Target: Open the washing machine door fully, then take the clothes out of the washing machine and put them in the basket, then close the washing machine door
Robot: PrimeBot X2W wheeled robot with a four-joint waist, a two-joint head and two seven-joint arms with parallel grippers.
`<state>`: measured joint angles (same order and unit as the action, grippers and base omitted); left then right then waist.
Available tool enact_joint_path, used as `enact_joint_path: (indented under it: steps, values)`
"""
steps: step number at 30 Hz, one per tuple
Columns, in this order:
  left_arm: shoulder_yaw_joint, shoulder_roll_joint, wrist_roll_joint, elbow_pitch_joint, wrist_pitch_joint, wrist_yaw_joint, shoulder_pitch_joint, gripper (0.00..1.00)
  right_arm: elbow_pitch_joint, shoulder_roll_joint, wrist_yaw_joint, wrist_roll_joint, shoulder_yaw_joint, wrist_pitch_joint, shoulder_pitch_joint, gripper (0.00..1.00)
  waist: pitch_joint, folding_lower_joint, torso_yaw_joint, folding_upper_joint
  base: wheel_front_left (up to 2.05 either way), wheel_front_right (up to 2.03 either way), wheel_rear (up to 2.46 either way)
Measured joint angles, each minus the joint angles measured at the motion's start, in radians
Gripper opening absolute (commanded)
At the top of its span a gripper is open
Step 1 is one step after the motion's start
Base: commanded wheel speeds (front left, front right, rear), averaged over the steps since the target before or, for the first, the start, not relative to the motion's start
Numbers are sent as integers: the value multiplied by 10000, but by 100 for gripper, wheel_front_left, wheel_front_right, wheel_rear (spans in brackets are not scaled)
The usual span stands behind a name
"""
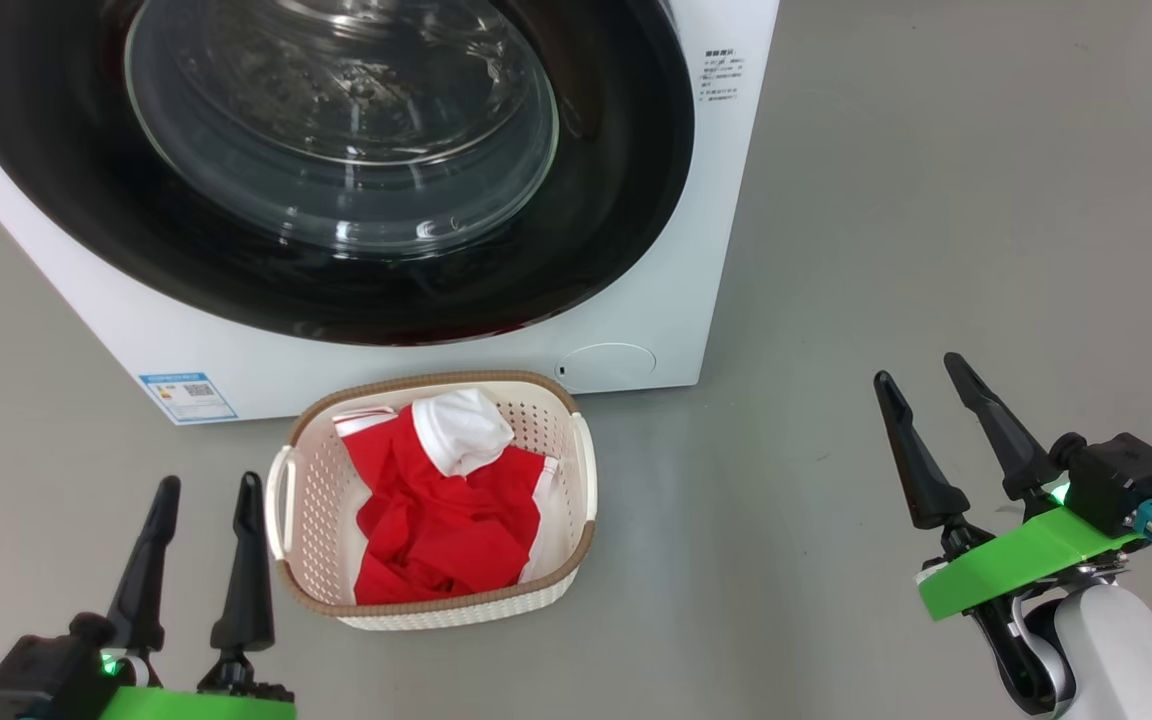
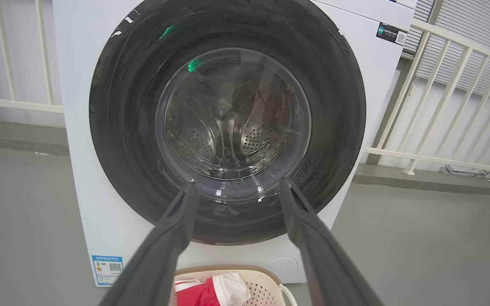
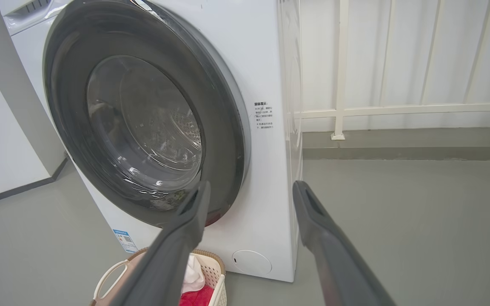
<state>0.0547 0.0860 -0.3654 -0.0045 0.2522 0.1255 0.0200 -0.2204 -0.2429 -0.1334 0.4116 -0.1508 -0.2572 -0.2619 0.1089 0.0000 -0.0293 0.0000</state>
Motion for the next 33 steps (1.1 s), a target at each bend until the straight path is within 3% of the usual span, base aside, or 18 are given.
enact_joint_path:
  steps: [33]
  values:
    - [67, 59, -86, 13, 2, -79, 2, 100, -10, 8, 0, -54, 29, 0, 0, 100, -39, 1, 54, 0, 0, 0, 0]
